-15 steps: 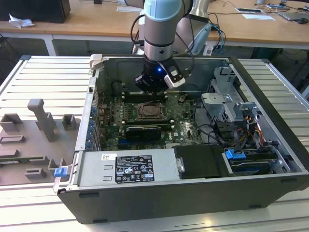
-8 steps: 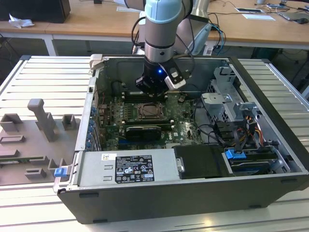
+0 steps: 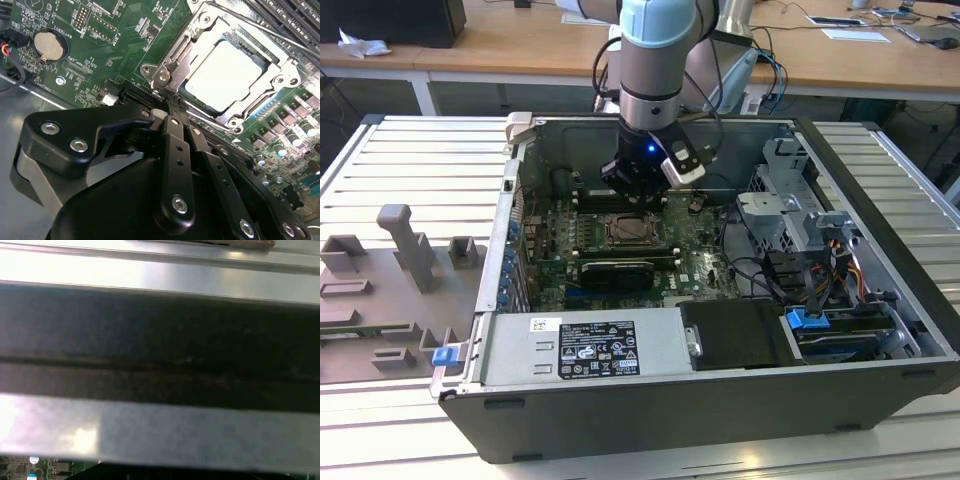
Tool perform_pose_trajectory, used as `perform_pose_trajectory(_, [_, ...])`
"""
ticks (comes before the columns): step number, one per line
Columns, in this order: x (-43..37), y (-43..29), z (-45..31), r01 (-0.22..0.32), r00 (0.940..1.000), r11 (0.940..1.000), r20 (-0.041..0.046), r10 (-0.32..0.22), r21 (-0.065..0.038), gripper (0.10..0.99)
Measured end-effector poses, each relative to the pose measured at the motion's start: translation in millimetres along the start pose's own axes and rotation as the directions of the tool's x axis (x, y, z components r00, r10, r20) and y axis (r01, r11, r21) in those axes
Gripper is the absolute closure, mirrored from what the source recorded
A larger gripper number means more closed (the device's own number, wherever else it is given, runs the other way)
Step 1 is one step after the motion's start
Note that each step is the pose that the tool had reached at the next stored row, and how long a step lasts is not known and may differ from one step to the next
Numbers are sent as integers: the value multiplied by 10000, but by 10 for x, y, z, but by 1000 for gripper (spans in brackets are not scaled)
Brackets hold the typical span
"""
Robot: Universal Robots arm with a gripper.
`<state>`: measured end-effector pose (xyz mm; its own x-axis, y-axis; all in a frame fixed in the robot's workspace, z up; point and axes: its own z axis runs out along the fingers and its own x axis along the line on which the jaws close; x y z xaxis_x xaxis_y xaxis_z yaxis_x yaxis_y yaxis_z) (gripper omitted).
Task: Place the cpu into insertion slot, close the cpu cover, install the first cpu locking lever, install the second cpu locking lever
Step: 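Install the first cpu locking lever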
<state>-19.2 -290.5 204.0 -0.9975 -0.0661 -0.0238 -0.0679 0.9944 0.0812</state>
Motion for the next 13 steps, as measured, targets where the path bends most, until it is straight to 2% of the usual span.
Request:
perform_pose_trajectory(3, [-2, -1, 12, -3, 10000, 10000, -3, 3, 48, 980])
perform_pose_trajectory(10, [-7, 2, 30, -4, 10000, 10000, -3, 4, 56, 980])
perform_pose_trajectory(13, [-10, 10, -37, -2, 10000, 10000, 1, 2, 53, 980])
